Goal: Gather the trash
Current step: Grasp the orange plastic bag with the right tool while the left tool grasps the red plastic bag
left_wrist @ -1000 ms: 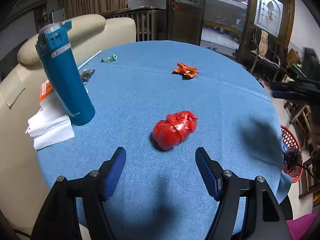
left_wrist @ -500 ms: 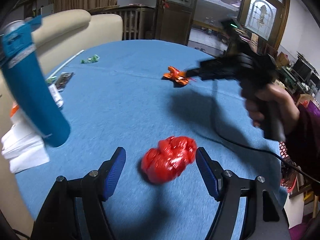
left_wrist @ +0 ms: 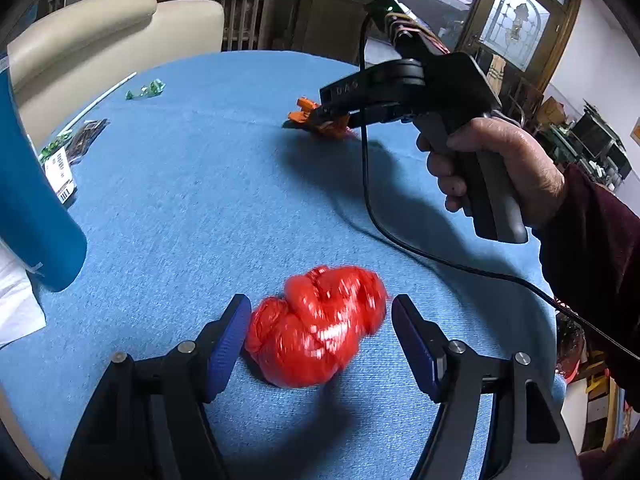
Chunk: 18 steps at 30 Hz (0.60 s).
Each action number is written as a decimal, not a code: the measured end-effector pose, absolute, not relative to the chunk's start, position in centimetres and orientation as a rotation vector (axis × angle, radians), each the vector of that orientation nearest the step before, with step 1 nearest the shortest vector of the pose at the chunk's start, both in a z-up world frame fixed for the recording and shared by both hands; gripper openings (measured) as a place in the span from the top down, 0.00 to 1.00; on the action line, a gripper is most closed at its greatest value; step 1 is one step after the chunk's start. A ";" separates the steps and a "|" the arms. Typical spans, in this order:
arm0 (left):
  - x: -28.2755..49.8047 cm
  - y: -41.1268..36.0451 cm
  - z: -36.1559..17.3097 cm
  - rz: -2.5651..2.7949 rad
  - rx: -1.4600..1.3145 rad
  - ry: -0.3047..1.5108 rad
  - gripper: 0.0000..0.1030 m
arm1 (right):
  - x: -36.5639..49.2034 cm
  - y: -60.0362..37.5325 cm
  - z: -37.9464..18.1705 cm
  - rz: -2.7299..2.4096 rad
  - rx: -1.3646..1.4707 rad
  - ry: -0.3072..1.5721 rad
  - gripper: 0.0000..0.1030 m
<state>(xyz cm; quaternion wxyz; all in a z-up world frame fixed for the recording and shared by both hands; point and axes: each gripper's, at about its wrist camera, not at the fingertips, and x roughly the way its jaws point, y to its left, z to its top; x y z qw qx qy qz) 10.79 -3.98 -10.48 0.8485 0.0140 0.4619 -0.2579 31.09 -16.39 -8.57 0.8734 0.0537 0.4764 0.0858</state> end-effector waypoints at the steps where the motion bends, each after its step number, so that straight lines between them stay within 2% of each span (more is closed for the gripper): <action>1: 10.8 -4.1 -10.6 -0.545 0.035 0.974 0.29 | 31.0 -16.5 -8.3 0.184 0.114 0.984 0.41; 3: 10.8 -4.4 -10.9 -0.546 0.043 0.974 0.33 | 31.1 -16.5 -7.9 0.203 0.110 0.977 0.31; 9: 10.6 -4.3 -11.0 -0.542 0.051 0.969 0.42 | 32.6 -14.9 -8.1 0.215 0.025 0.980 0.32; 12: 10.7 -3.9 -10.7 -0.525 0.032 0.970 0.47 | 33.4 -14.1 -9.3 0.173 -0.031 1.017 0.64; 18: 10.2 -3.5 -9.1 -0.472 0.045 0.937 0.49 | 30.2 -15.3 -9.1 0.187 0.055 0.989 0.67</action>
